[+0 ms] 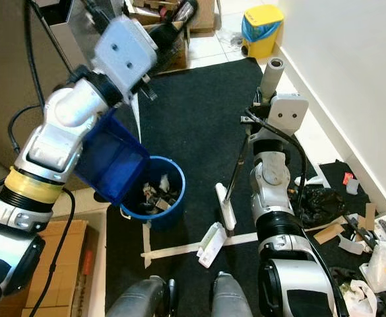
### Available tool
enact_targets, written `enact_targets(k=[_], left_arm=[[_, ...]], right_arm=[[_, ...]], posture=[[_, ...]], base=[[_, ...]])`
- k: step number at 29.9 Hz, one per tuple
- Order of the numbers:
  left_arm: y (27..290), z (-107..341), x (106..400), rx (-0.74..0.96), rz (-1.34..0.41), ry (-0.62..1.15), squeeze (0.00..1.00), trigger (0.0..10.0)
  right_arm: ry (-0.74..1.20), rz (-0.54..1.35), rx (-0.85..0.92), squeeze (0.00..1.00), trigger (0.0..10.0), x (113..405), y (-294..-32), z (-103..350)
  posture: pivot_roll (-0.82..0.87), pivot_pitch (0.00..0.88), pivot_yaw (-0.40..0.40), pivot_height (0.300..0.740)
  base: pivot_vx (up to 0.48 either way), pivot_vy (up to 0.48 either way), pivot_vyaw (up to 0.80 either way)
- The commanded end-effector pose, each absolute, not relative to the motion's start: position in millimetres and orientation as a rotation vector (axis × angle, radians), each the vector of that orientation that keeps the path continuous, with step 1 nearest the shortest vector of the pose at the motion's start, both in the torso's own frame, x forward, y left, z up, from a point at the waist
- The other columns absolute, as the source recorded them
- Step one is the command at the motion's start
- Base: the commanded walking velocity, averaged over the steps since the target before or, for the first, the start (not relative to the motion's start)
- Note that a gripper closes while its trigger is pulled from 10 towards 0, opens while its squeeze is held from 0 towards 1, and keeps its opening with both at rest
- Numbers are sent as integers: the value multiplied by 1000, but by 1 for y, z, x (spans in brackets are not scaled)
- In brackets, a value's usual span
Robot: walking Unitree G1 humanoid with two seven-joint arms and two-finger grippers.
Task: Sweep floor
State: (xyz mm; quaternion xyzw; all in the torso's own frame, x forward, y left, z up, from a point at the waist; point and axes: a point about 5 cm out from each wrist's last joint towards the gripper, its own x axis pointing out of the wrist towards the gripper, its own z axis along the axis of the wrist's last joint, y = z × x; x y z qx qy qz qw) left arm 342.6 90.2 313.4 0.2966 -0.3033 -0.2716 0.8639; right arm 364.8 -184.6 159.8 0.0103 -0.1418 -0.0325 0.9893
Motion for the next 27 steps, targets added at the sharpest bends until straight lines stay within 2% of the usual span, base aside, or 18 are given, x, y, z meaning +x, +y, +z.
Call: enact_targets(k=[1,4,6,10,12,14,15,19,27], left_arm=[[106,344,338,604,-474,-720,0,10000],[128,365,338,455,-374,-732,0,10000],[132,368,337,428,-357,-733,0,10000],[162,383,335,232,-258,-732,0,10000],[168,383,334,166,-237,-723,0,10000],[170,383,334,143,-230,-718,0,10000],[176,380,334,49,-214,-703,0,10000],[182,379,329,-85,-201,-703,0,10000],[172,378,320,-143,-237,-704,0,10000]], right_arm=[[-339,-62,25,0,10000,365,-184,169],[-335,-63,19,0,10000,364,-186,169],[-333,-63,17,0,10000,365,-186,169],[-305,-75,-19,0,10000,367,-190,168],[-294,-91,-38,0,10000,368,-193,168],[-288,-100,-51,0,10000,368,-194,168],[-232,-140,-84,0,10000,370,-201,163],[-193,-190,-94,0,10000,370,-210,159],[-181,-205,-91,0,10000,370,-216,159]], posture=[[50,130,110,740],[49,129,105,740],[49,129,104,740],[50,123,92,740],[49,122,88,740],[49,122,88,740],[45,119,83,740],[35,117,78,740],[24,122,72,740]], base=[[0,0,0],[0,0,0],[0,0,0],[0,0,0],[0,0,0],[0,0,0],[0,0,0],[0,0,0],[0,0,0]])
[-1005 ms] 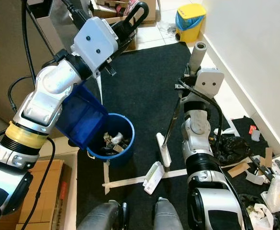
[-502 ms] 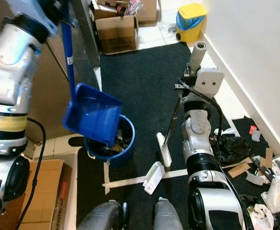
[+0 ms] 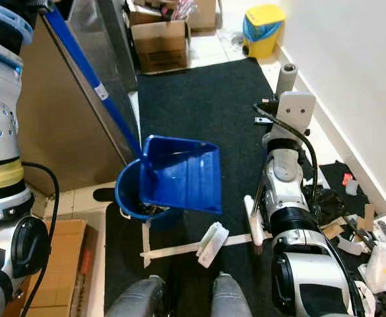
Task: Sweep floor
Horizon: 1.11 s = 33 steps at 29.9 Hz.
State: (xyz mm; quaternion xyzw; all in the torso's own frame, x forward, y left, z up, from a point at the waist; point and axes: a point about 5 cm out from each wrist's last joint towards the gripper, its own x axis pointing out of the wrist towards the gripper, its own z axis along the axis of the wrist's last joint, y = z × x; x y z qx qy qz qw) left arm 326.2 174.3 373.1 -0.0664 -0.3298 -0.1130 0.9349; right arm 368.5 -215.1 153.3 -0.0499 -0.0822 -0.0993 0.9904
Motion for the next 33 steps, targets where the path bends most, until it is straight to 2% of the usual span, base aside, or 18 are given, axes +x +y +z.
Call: enact_targets(k=[1,11,33], left_arm=[[171,378,321,-141,-237,-697,0,10000],[168,372,322,-143,-231,-661,0,10000],[167,371,324,-135,-230,-646,0,10000]], right_arm=[[-180,-206,-89,0,10000,370,-216,159],[-179,-207,-63,0,10000,370,-216,158],[-182,-202,-36,0,10000,370,-214,158]], posture=[[24,123,72,740],[20,126,73,740],[22,127,77,740]], base=[[0,0,0],[0,0,0],[0,0,-520]])
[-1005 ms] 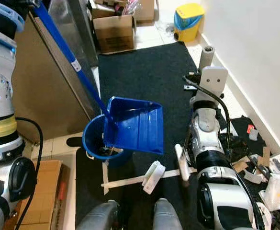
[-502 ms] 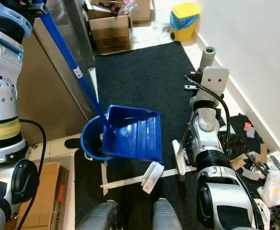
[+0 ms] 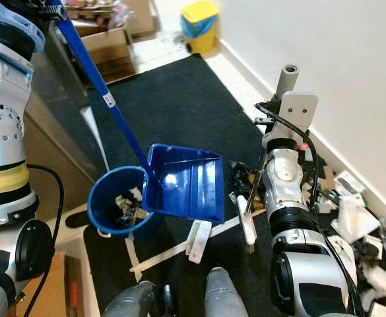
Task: Sweep floor
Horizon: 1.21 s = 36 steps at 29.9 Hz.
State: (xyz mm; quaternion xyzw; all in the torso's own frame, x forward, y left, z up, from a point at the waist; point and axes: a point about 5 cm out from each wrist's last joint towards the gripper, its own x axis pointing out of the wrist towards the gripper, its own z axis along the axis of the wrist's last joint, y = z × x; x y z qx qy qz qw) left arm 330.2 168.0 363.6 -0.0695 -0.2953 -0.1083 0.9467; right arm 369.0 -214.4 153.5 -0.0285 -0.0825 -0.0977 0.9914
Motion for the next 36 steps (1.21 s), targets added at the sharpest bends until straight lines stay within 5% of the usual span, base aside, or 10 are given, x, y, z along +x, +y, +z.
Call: enact_targets(k=[1,36], left_arm=[[167,371,324,-135,-230,-645,0,10000],[167,370,325,-128,-225,-639,0,10000]], right_arm=[[-182,-202,-35,0,10000,370,-214,158],[-178,-197,-33,0,10000,370,-213,157]], posture=[[22,128,77,740],[25,128,77,740]], base=[[0,0,-800],[0,0,-800]])
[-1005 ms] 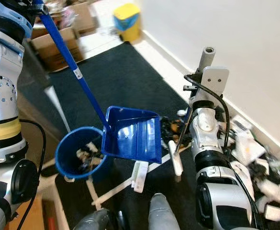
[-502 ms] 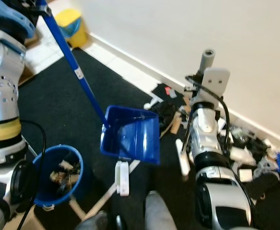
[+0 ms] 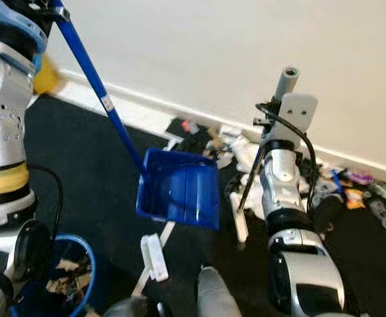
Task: Sweep floor
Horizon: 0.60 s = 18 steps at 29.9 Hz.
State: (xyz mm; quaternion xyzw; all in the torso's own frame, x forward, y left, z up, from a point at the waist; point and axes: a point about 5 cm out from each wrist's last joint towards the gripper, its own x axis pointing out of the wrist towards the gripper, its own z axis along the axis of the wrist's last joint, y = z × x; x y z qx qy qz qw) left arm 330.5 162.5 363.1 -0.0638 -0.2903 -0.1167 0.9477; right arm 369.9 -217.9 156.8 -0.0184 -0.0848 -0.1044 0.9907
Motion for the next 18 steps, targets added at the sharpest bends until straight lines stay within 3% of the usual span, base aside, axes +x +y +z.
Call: enact_targets(k=[1,18], left_arm=[[167,370,325,-128,-225,-638,0,10000],[170,358,329,-110,-201,-605,0,10000]], right_arm=[[-178,-197,-33,0,10000,370,-213,157],[-180,-191,-36,0,10000,371,-212,158]], posture=[[24,127,77,740],[24,121,74,740]], base=[[0,0,-800],[0,0,-800]])
